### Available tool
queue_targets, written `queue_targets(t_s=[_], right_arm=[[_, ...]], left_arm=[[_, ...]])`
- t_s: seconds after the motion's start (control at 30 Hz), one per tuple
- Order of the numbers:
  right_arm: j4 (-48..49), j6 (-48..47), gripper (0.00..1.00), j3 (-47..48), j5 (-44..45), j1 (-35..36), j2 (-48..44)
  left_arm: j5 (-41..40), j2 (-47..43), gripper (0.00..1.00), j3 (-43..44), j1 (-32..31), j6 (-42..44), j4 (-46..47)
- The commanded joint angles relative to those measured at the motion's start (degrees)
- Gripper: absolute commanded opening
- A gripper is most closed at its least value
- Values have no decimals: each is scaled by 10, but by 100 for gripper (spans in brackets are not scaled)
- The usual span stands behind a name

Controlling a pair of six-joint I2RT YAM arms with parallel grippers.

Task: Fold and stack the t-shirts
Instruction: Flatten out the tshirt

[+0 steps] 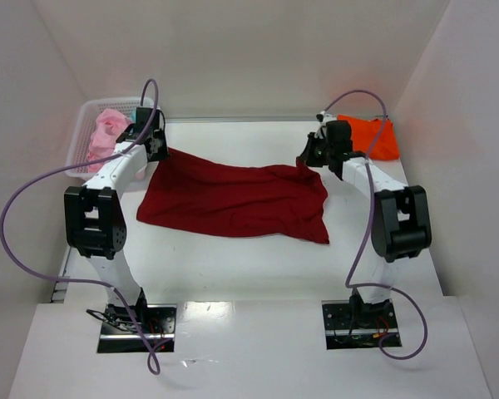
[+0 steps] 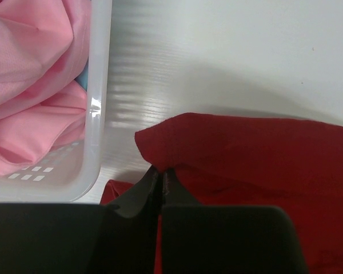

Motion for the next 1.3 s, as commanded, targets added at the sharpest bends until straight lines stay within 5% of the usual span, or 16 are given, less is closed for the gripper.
queue_targets(t_s=[0.0, 0.03, 0.07, 0.1, 0.13, 0.4, 0.57, 0.93, 1.27], right_arm=[[-31, -31, 3, 44, -8, 24, 63], [-41, -38, 8, 50, -8, 24, 70], [-56, -38, 25, 56, 8, 24, 70], [-56, -38, 25, 56, 8, 24, 70], [-56, -38, 40, 56, 26, 24, 65], [-46, -33, 100, 9, 121, -23, -17], [-58, -10, 99, 9, 140, -55, 13], [-78, -41, 70, 46, 55, -61, 87], [-83, -36, 69, 57, 42, -61, 125]], left_arm=[[9, 9, 0, 28, 1, -4, 18], [9, 9, 0, 28, 1, -4, 18], [9, 9, 0, 28, 1, -4, 18], [9, 9, 0, 28, 1, -4, 18], [9, 9, 0, 28, 1, -4, 18], [9, 9, 0, 28, 1, 6, 13], [9, 9, 0, 28, 1, 11, 13], [9, 4, 0, 28, 1, 18, 13], [14, -2, 0, 22, 7, 18, 13]])
